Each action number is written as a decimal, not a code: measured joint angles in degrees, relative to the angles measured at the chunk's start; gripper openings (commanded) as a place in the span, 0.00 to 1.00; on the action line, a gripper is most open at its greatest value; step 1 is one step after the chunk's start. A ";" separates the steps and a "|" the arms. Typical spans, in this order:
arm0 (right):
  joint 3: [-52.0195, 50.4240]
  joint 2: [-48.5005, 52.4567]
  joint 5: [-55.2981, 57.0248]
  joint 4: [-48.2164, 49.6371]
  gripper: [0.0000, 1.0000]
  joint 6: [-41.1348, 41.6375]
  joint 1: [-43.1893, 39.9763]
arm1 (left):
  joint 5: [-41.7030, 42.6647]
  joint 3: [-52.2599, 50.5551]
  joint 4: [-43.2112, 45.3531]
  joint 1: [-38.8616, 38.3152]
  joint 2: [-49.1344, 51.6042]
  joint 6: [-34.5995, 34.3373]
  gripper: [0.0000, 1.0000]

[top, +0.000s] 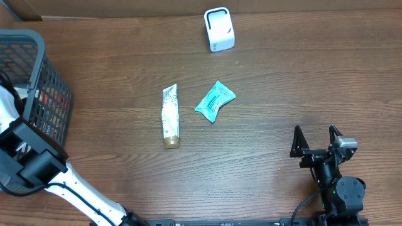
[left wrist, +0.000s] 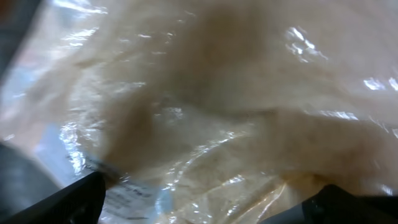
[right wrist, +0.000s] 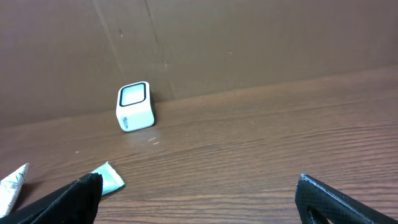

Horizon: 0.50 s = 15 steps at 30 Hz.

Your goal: Scan the item barcode

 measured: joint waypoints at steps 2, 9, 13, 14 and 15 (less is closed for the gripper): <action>0.00 0.00 0.00 0.02 1.00 -0.02 0.00 | -3.32 0.00 0.04 -0.33 0.02 -2.25 0.92; 0.00 0.00 0.00 0.00 1.00 0.02 0.00 | -11.63 0.00 2.05 -1.16 0.04 -5.31 0.92; 0.00 0.00 0.00 0.02 1.00 0.02 0.00 | -15.82 -0.07 3.06 -2.69 0.07 -5.29 0.92; 0.00 0.00 0.00 0.00 1.00 0.00 0.00 | -16.31 -0.07 3.06 -3.04 0.07 -5.29 0.91; 0.00 0.00 0.00 0.02 1.00 0.02 0.00 | -16.65 -0.07 3.10 -3.23 0.07 -5.29 0.91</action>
